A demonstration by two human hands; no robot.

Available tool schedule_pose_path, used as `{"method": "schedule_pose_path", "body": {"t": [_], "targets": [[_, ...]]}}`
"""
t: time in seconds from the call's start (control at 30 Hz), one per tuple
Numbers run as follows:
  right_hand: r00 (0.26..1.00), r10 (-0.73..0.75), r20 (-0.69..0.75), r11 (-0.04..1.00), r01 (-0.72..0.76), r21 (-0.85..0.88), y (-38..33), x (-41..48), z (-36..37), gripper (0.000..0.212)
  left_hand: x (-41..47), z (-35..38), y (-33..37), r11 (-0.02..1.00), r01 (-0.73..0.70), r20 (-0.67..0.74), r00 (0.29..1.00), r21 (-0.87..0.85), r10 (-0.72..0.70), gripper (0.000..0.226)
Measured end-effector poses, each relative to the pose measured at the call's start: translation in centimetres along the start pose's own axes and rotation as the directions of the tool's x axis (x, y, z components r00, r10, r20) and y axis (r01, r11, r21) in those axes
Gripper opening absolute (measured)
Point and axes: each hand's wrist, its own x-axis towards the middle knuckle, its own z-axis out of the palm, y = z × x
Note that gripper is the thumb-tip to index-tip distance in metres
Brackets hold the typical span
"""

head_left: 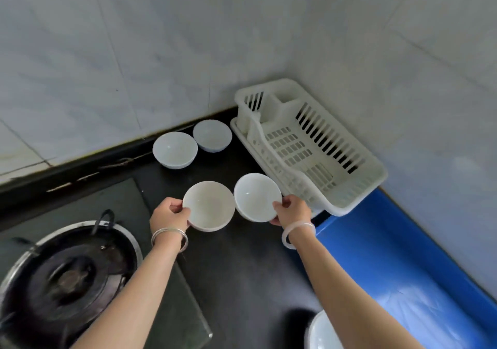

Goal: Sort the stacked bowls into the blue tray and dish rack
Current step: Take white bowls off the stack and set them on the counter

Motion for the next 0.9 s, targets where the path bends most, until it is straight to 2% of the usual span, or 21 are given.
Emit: {"method": "schedule_pose_path", "body": {"t": [0.3,0.43,0.53,0.67,0.8,0.9], "targets": [[0.999,0.037,-0.016,0.999,-0.037,-0.026,-1.8,4.7,5.6,0.004,4.6,0.4,0.2,0.995,0.087,-0.113,0.989,-0.053,-0.092,0.018],[0.997,0.063,-0.04,0.998,-0.064,-0.018,-1.6,5.7,6.9,0.013,5.3,0.7,-0.6,0.987,0.107,-0.122,0.985,-0.122,-0.122,0.016],[0.996,0.091,-0.023,0.994,-0.09,0.06,-1.4,6.2,7.6,0.004,5.5,1.1,-0.9,0.985,0.094,-0.111,0.988,-0.145,-0.11,0.015],[0.981,0.189,0.055,0.95,-0.196,0.244,-1.7,6.0,8.0,0.012,5.4,1.5,-1.2,0.979,0.075,-0.093,0.991,-0.192,-0.095,0.015],[0.964,0.209,0.163,0.86,-0.261,0.439,-1.0,5.4,8.3,0.032,5.5,1.4,-1.4,0.891,0.258,0.072,0.966,-0.373,-0.249,0.025],[0.965,0.193,0.177,0.827,-0.257,0.5,-0.4,5.1,8.5,0.037,5.3,1.4,-1.2,0.862,0.291,0.084,0.956,-0.414,-0.282,0.03]]}}
